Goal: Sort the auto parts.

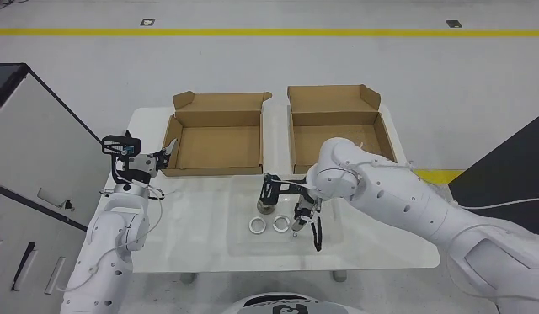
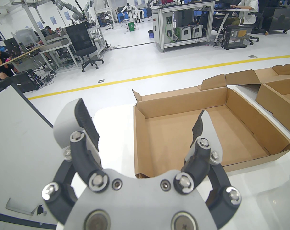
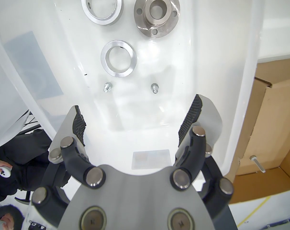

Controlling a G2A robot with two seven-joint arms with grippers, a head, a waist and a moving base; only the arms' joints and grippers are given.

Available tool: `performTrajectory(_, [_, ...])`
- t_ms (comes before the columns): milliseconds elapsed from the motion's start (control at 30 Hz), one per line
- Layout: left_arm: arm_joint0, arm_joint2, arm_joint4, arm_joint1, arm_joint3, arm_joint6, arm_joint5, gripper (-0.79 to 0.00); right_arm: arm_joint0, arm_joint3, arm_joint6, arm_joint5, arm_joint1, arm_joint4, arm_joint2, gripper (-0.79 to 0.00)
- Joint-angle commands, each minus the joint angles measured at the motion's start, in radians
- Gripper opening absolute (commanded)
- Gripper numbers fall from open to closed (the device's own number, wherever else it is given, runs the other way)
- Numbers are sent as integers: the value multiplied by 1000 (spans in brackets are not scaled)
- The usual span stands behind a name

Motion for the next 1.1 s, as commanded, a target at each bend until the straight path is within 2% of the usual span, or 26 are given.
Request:
performTrajectory(0, [0, 0, 0, 0, 0, 0, 0, 0, 9, 18, 1, 4, -11, 2, -15, 0])
performTrajectory(233, [0, 0, 0, 0, 0, 0, 0, 0, 32, 85, -4, 32, -48, -8, -55, -9])
performTrajectory(267, [0, 0, 0, 0, 0, 0, 0, 0, 34, 93, -5, 34, -52, -9, -58, -43])
performTrajectory(300, [0, 0, 0, 0, 0, 0, 0, 0, 35, 100, -5, 37, -55, -11, -62, -111])
performTrajectory(400, [0, 0, 0, 0, 0, 0, 0, 0, 37, 119, -6, 44, -65, -19, -71, -142])
performTrajectory(533, [0, 0, 0, 0, 0, 0, 0, 0, 39, 141, -6, 48, -75, -28, -80, -231])
performTrajectory(700, [0, 0, 0, 0, 0, 0, 0, 0, 40, 159, 1, 58, -85, -47, -90, -271])
performTrajectory(833, [0, 0, 0, 0, 0, 0, 0, 0, 40, 171, 2, 59, -93, -53, -94, -388])
performTrajectory(1067, [0, 0, 0, 0, 0, 0, 0, 0, 41, 193, -1, 60, -104, -62, -96, -434])
